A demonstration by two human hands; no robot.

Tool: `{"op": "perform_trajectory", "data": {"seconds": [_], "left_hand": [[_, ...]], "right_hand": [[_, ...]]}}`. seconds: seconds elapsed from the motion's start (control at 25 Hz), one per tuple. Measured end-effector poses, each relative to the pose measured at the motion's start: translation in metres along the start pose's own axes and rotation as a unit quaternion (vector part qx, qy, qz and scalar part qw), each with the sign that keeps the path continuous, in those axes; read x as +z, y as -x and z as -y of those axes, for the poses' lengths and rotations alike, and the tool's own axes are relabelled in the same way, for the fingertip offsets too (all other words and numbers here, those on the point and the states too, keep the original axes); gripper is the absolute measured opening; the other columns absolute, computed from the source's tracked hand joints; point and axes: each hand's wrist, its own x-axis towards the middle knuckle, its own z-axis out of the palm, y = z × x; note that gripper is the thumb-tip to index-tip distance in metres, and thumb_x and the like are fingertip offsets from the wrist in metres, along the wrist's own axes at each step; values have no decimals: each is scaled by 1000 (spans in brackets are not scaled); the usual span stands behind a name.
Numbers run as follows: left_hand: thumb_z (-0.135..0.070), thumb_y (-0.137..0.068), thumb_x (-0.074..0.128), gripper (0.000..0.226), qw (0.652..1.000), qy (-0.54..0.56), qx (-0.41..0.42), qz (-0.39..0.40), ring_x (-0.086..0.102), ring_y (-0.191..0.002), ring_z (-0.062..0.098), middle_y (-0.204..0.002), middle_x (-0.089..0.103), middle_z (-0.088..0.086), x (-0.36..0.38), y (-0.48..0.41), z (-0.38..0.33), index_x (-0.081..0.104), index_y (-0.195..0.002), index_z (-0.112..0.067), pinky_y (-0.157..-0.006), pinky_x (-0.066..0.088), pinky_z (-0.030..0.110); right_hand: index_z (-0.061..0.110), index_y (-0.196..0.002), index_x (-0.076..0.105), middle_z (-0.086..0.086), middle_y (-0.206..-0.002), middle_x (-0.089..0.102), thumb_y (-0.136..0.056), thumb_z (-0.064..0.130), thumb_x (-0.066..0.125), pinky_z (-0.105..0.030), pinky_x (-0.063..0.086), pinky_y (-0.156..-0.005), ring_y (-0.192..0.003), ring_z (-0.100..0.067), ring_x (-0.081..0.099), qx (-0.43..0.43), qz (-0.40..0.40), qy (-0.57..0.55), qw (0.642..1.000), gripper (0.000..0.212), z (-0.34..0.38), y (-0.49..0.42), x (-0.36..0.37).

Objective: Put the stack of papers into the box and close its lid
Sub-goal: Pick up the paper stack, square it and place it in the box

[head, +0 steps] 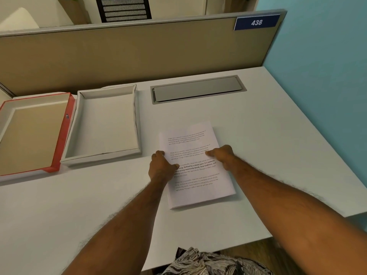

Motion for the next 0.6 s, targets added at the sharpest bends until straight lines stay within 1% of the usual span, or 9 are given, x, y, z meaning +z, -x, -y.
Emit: {"op": "perform_trajectory", "data": {"seconds": [0.12,0.2,0.28,0.36,0.44,0.48,0.56,0.6], "left_hand": [[-31,-70,85,82,999,40,-9,5,55,-121,29,-134,50,8,0,0,3,39,-136,-12,-101,49,47],[-27,-68,86,87,995,100,-16,15,53,-123,30,-134,49,10,0,-1,9,38,-137,-9,-103,47,48],[-27,-67,88,92,986,165,-14,30,52,-123,29,-135,49,11,-3,-1,15,37,-139,-5,-104,47,46],[-35,-66,87,85,979,198,-6,41,55,-116,28,-130,53,11,-7,-3,18,45,-133,-4,-99,50,43],[-44,-65,85,75,976,208,-1,66,60,-109,25,-121,60,8,-14,-6,17,54,-121,-5,-95,53,40],[-44,-67,85,72,968,231,0,94,62,-109,24,-121,62,6,-18,-6,15,55,-120,-6,-96,53,42],[-33,-77,79,63,938,312,20,150,64,-111,27,-127,64,9,-23,-3,9,52,-127,-6,-99,51,48],[-27,-82,75,58,925,347,39,150,64,-111,29,-128,63,11,-23,0,6,49,-129,-6,-96,52,52]], "right_hand": [[-4,-123,59,-19,-125,66,-82,8,73,-45,54,-95,-109,-34,66,-40,17,12,999,45,-1,5,0],[1,-122,57,-16,-124,66,-85,10,70,-42,56,-89,-104,-31,67,-91,13,20,996,40,-3,14,0],[7,-118,57,-14,-121,67,-85,11,71,-42,57,-87,-101,-28,67,-144,13,1,990,36,-6,23,-2],[12,-113,58,-12,-119,69,-84,10,72,-41,59,-84,-99,-26,69,-184,27,-31,982,33,-8,34,-7],[15,-112,59,-11,-117,70,-84,8,73,-39,61,-82,-98,-25,71,-211,45,-56,975,32,-8,43,-13],[15,-113,59,-11,-116,71,-84,8,73,-40,61,-82,-98,-25,72,-220,52,-64,972,33,-7,47,-16],[12,-115,58,-11,-115,71,-85,10,72,-43,61,-82,-98,-27,72,-234,53,-70,968,34,-5,52,-22],[11,-117,57,-11,-116,70,-86,12,71,-42,61,-81,-98,-28,72,-240,44,-65,967,34,-4,54,-24]]}}
